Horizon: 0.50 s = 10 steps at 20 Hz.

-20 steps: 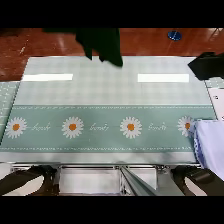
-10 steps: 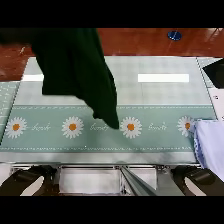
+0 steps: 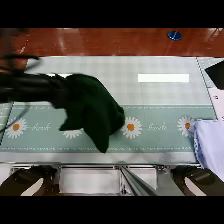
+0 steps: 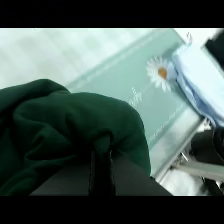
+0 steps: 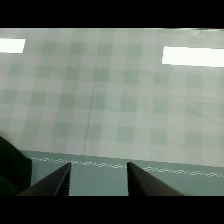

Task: Fold the shirts.

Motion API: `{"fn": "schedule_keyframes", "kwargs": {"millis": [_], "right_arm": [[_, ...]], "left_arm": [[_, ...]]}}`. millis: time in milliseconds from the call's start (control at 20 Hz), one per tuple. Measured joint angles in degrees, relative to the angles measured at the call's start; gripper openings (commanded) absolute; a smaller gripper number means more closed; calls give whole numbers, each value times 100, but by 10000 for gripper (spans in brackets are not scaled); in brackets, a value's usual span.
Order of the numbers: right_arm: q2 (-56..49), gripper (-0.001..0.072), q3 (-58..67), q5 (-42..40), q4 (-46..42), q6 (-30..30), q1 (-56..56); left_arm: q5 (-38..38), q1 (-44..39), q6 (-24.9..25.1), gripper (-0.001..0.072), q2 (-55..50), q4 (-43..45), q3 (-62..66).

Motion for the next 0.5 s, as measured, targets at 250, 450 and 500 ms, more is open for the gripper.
{"fn": "schedule_keyframes", "kwargs": {"millis": [250,450,500], "right_arm": [[0,408,-514,188,-824,334,0],[-4,408,-1613,219,-1377,741,0],[-2,408,-1873,155,-1434,870,0]], "left_arm": [[708,-1432,9,24,-1502,-33,-286],[1360,-2127,-114,420,-2728,-308,-339],[1449,-2221,-138,509,-2970,-457,-341]]}}
